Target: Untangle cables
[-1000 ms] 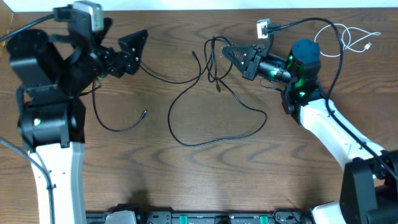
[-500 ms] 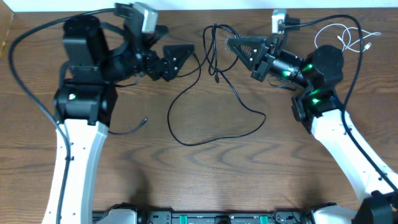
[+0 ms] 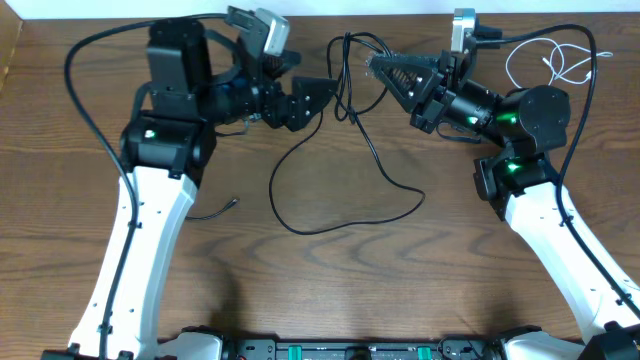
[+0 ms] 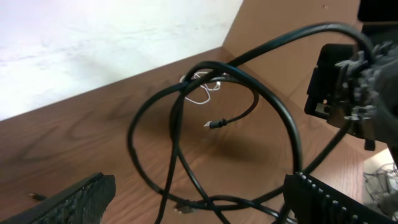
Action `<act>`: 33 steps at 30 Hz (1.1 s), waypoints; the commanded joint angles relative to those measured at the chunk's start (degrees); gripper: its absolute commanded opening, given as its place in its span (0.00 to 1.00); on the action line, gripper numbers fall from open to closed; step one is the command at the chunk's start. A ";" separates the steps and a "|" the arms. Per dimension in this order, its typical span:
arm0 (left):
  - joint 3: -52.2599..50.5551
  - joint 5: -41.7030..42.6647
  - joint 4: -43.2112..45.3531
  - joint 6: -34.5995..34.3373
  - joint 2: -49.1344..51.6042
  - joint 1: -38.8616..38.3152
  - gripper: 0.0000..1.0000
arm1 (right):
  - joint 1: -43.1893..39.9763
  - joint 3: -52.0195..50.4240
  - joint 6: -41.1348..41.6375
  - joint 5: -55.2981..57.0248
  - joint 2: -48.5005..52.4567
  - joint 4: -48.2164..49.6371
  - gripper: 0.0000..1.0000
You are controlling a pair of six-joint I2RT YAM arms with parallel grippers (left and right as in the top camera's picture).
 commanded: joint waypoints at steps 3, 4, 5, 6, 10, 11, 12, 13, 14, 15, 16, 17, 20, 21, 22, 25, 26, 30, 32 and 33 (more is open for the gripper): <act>2.10 0.92 0.39 0.98 0.33 -1.25 0.91 | 0.48 0.50 0.63 0.13 -1.29 -0.28 0.01; 2.10 0.92 0.39 0.98 0.31 -1.22 0.91 | 0.48 0.50 0.15 0.13 -1.29 -0.50 0.01; 2.12 0.92 0.39 0.98 0.31 -1.22 0.91 | 0.48 0.50 -0.20 0.13 -1.29 -1.18 0.01; 2.12 0.94 0.39 0.98 0.24 -1.22 0.91 | 0.48 0.50 -0.46 0.17 -1.29 -1.66 0.01; 2.12 0.90 0.39 1.20 -0.90 -1.22 0.88 | 0.46 0.50 -2.82 0.59 -1.29 -5.22 0.01; 2.12 0.92 0.39 1.20 -1.22 -1.22 0.88 | 0.46 0.50 -2.95 0.59 -1.29 -5.29 0.01; 2.12 0.92 0.37 1.18 -1.51 -1.22 0.88 | 0.46 0.50 -2.93 0.74 -1.29 -5.22 0.01; 2.12 0.92 0.35 1.18 -1.64 -1.22 0.88 | 0.48 0.50 -2.93 1.07 -1.29 -5.22 0.01; 2.12 0.94 0.35 1.18 -1.81 -1.22 0.88 | 0.48 0.50 -2.93 1.44 -1.29 -5.22 0.01; 2.12 0.94 0.35 1.18 -1.88 -1.22 0.88 | 0.48 0.50 -2.91 1.70 -1.29 -5.20 0.01; 2.12 0.92 0.35 1.16 -1.88 -1.22 0.88 | 0.48 0.50 -2.91 1.84 -1.29 -5.22 0.01; 2.12 0.92 0.35 1.16 -1.88 -1.22 0.88 | 0.48 0.50 -2.89 1.84 -1.29 -5.11 0.01; 2.12 0.92 0.35 1.16 -1.66 -1.55 0.88 | 0.87 0.50 -2.64 1.86 -1.29 -4.28 0.01; 2.12 0.92 0.35 1.18 -1.60 -1.75 0.88 | 1.18 0.50 -2.64 1.97 -1.29 -4.11 0.01; 2.12 0.92 0.35 1.16 -1.55 -1.99 0.88 | 1.44 0.50 -2.67 2.12 -1.29 -4.09 0.01; 2.12 0.92 0.35 1.18 -1.46 -2.91 0.88 | 2.08 0.50 -2.73 2.73 -1.29 -3.96 0.01; 2.12 0.92 0.35 1.18 -1.46 -3.06 0.88 | 2.21 0.50 -2.69 2.84 -1.29 -3.96 0.01; 2.12 0.87 0.35 1.18 -1.46 -3.37 0.88 | 2.36 0.50 -2.25 2.95 -1.29 -3.72 0.01; 2.12 0.57 0.35 1.18 -1.46 -3.37 0.88 | 2.36 0.50 -1.68 2.89 -1.29 -2.97 0.01; 2.12 -0.02 0.35 1.16 -1.46 -3.37 0.87 | 2.36 0.50 -1.20 2.78 -1.29 -2.34 0.01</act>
